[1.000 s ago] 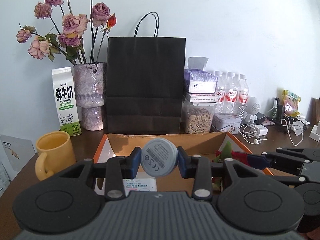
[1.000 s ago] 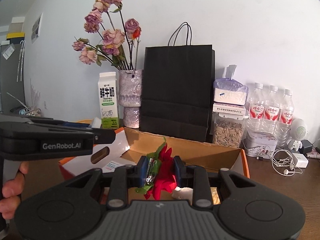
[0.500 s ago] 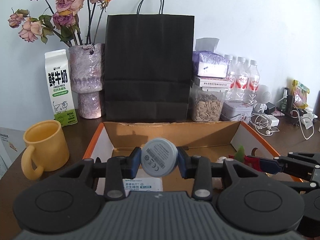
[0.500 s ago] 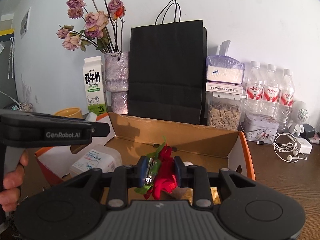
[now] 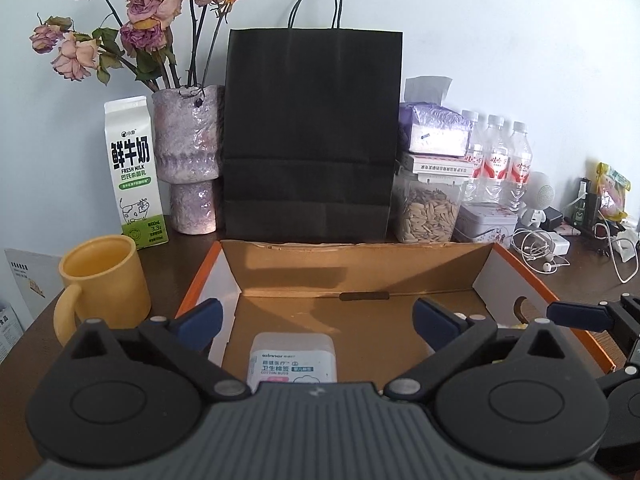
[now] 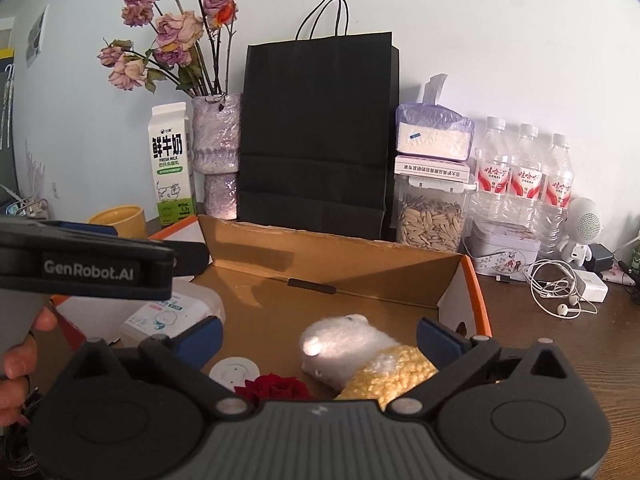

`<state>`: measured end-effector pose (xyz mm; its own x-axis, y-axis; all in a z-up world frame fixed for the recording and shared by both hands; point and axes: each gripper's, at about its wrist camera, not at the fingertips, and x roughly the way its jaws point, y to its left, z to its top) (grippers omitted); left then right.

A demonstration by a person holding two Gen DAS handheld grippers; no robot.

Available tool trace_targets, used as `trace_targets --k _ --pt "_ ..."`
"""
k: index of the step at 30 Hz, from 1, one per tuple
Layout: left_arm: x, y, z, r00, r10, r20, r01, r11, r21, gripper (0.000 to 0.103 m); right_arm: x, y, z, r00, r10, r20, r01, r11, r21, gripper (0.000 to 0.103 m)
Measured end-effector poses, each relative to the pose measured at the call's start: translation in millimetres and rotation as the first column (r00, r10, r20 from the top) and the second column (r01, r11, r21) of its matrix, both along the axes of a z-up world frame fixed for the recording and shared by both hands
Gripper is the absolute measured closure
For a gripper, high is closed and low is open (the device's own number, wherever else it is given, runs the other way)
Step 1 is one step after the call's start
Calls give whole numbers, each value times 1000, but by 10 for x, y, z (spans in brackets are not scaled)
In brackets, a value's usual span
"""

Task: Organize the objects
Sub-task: 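Release the tin into the box while the right tool drops the flower inside, then withdraw both tools from the box back over the table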

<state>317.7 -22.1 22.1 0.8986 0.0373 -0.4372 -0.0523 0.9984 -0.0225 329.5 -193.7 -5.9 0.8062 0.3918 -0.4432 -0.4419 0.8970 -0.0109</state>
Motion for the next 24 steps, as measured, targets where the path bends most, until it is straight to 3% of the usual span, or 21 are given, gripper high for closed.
trace_targets --k 14,24 --pt "-91 17 76 1000 0 22 0 1000 -11 0 -81 -2 46 1000 8 20 -7 1000 -7 0" --pt "-426 51 150 999 15 40 -14 1000 -10 0 -387 -65 124 999 2 42 -1 1000 -17 0"
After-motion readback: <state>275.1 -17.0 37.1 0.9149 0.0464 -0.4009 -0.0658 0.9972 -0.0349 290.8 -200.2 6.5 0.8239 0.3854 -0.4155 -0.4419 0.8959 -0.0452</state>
